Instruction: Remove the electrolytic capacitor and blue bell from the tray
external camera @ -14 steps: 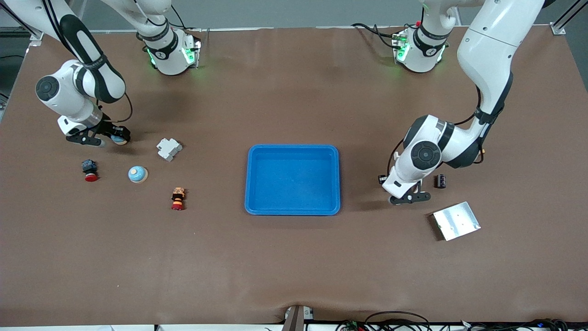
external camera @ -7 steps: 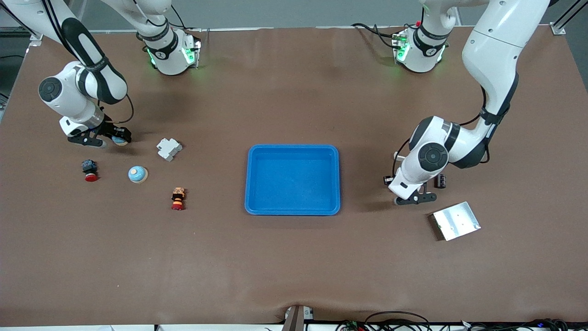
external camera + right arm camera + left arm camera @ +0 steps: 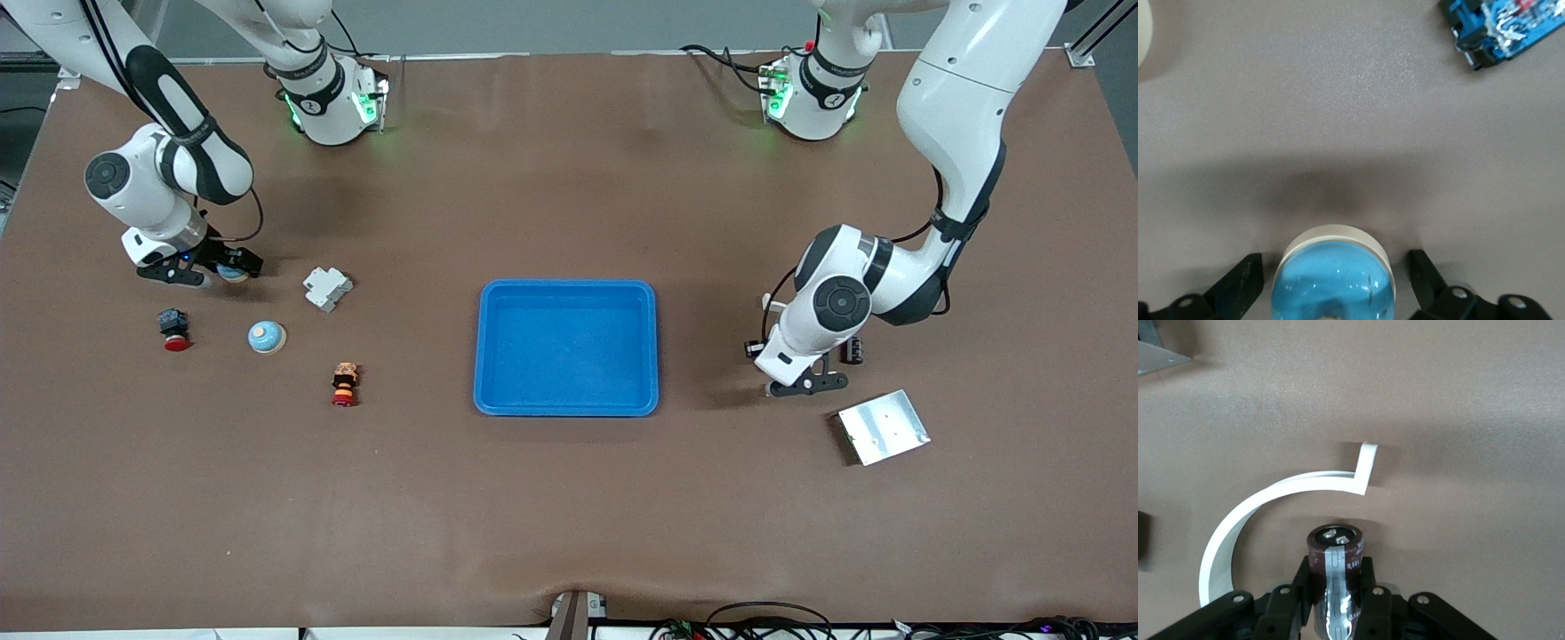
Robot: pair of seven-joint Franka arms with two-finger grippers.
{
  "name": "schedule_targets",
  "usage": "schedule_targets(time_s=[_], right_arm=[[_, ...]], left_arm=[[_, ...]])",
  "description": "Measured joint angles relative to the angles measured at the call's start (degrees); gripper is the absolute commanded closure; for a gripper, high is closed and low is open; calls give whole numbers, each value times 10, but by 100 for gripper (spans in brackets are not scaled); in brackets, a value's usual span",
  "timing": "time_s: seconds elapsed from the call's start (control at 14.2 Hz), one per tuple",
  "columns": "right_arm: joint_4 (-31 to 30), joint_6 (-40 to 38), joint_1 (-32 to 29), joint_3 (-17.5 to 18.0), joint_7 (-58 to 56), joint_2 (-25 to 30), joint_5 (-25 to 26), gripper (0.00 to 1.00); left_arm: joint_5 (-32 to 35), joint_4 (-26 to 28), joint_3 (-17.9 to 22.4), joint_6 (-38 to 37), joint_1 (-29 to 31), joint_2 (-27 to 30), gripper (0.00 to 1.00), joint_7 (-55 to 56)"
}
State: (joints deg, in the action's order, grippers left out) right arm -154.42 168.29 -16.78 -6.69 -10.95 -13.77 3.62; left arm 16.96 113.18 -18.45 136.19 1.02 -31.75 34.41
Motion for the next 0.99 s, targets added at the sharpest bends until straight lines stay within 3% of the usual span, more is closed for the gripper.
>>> schedule_targets(time_s=[0.49, 0.63, 0.85, 0.99], right_arm=[[7, -1, 11, 1, -5, 0, 0, 0], [12, -1, 24, 2, -5, 0, 0, 0], [26, -37, 44, 2, -5, 11, 0, 0], [55, -102, 61, 3, -5, 28, 0, 0]], left_arm=[[0, 3, 0, 12, 0, -5, 86, 0], [0, 3, 0, 13, 0, -6, 78, 0], [0, 3, 0, 13, 0, -6, 41, 0], [0, 3, 0, 13, 0, -6, 9, 0]])
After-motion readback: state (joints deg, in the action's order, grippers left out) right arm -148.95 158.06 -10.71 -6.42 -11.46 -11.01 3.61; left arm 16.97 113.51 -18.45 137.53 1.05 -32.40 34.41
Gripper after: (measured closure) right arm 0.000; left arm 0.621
